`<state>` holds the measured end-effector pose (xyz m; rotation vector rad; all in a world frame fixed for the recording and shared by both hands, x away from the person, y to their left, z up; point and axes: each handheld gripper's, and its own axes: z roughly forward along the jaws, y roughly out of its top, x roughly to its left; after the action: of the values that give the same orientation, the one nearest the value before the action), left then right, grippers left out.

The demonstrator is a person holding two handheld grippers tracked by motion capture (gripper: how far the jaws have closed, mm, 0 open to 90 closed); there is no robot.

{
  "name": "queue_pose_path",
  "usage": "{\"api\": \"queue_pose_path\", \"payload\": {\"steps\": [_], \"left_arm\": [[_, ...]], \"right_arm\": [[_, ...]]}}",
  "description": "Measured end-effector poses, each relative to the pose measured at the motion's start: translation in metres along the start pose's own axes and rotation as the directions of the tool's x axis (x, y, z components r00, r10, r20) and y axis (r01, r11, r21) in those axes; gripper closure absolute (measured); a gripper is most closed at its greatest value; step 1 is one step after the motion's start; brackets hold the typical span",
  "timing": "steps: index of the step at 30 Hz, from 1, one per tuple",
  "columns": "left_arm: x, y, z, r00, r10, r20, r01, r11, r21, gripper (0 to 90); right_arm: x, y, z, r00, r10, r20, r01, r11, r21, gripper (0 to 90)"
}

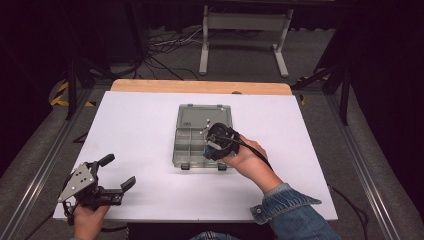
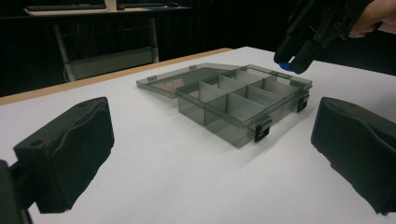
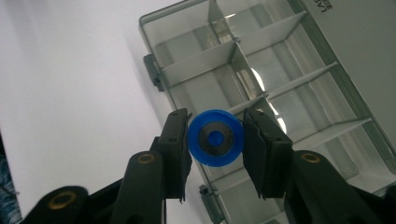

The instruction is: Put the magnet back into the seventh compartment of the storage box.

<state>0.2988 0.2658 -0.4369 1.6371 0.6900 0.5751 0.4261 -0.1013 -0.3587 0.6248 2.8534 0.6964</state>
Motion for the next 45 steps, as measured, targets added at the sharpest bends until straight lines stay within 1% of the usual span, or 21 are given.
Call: {"api": "queue_pose_path", "payload": {"steps": [3, 6, 11, 12, 16, 22, 30, 36, 45], "left_arm": [[0.000, 0.000, 0.000, 1.0000, 0.000, 0.000, 0.000, 1.0000, 0.000, 0.2], [0.000, 0.000, 0.000, 1.0000, 0.001, 0.000, -0.001, 1.0000, 0.001, 0.2], [0.001, 0.000, 0.000, 1.0000, 0.003, 0.002, -0.003, 1.0000, 0.005, 0.2], [0.000, 0.000, 0.000, 1.0000, -0.001, 0.001, 0.001, 1.0000, -0.001, 0.2], [0.000, 0.000, 0.000, 1.0000, 0.001, 0.001, -0.001, 1.0000, 0.000, 0.2], [0.000, 0.000, 0.000, 1.0000, 0.000, 0.001, 0.000, 1.0000, -0.002, 0.2], [0.000, 0.000, 0.000, 1.0000, 0.000, 0.002, 0.000, 1.0000, 0.000, 0.2], [0.000, 0.000, 0.000, 1.0000, 0.001, 0.005, -0.001, 1.0000, 0.005, 0.2], [0.001, 0.000, 0.000, 1.0000, 0.001, 0.008, -0.002, 0.9999, 0.010, 0.2]], "right_arm": [[-0.007, 0.000, 0.002, 0.9998, 0.020, 0.001, -0.020, 1.000, 0.002, 62.0], [-0.012, -0.001, 0.005, 0.9991, 0.040, 0.012, -0.040, 0.999, 0.006, 62.0], [-0.018, -0.002, 0.008, 0.9979, 0.057, 0.031, -0.058, 0.998, 0.009, 62.0], [-0.018, -0.002, 0.009, 0.9975, 0.061, 0.034, -0.062, 0.998, 0.012, 62.0], [-0.020, -0.004, 0.014, 0.9974, 0.060, 0.039, -0.061, 0.998, 0.025, 61.9], [-0.024, -0.007, 0.025, 0.9964, 0.073, 0.043, -0.075, 0.996, 0.045, 61.9], [-0.024, -0.008, 0.033, 0.9965, 0.077, 0.032, -0.079, 0.995, 0.067, 61.8], [-0.025, -0.008, 0.036, 0.9965, 0.078, 0.031, -0.080, 0.994, 0.076, 61.7], [-0.023, -0.009, 0.043, 0.9971, 0.075, 0.012, -0.075, 0.992, 0.103, 61.6]]}}
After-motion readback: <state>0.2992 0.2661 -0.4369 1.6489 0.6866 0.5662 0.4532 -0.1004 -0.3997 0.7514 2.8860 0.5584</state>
